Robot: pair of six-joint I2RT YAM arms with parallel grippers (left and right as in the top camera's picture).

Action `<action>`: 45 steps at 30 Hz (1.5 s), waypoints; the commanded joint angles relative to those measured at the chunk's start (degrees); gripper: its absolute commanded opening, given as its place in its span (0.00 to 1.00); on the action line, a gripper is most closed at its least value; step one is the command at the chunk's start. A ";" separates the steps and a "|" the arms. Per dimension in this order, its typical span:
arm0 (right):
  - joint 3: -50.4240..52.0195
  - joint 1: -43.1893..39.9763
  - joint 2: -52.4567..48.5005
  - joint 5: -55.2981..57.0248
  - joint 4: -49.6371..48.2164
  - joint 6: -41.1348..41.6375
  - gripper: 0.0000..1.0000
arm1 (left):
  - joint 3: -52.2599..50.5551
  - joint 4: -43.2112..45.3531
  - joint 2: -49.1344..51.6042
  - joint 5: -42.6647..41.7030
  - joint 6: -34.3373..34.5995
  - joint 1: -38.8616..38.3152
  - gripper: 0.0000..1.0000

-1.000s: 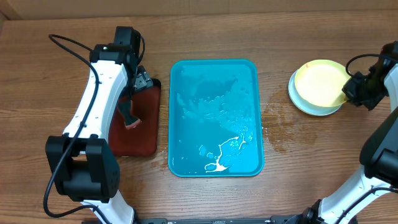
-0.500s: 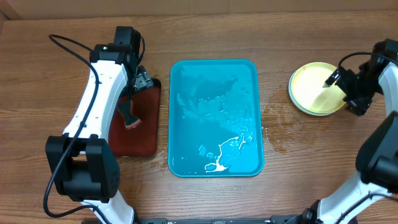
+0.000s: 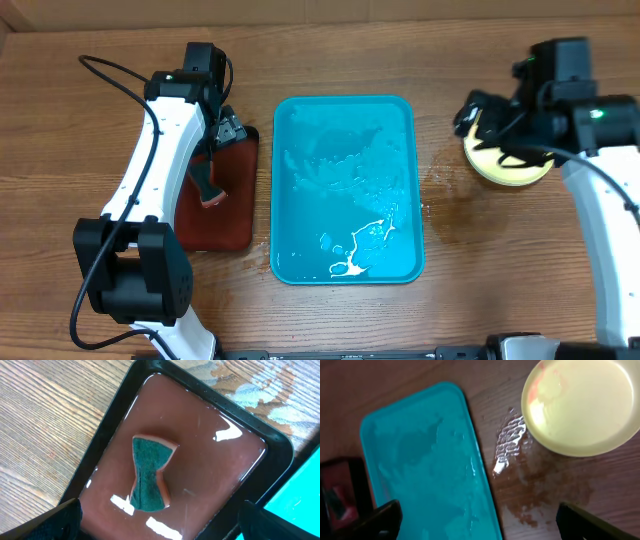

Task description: Clean dirty plates on tray and stack at the side

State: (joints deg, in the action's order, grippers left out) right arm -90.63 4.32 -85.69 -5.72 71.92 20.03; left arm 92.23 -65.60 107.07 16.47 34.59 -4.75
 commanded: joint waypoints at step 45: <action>21.73 8.09 26.05 5.86 -14.29 -5.33 1.00 | 0.92 0.02 0.48 -0.02 0.57 0.33 1.00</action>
State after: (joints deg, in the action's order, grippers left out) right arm -77.12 17.19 -64.75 2.92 61.52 16.01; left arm 92.23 -65.56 107.07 16.49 34.59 -4.75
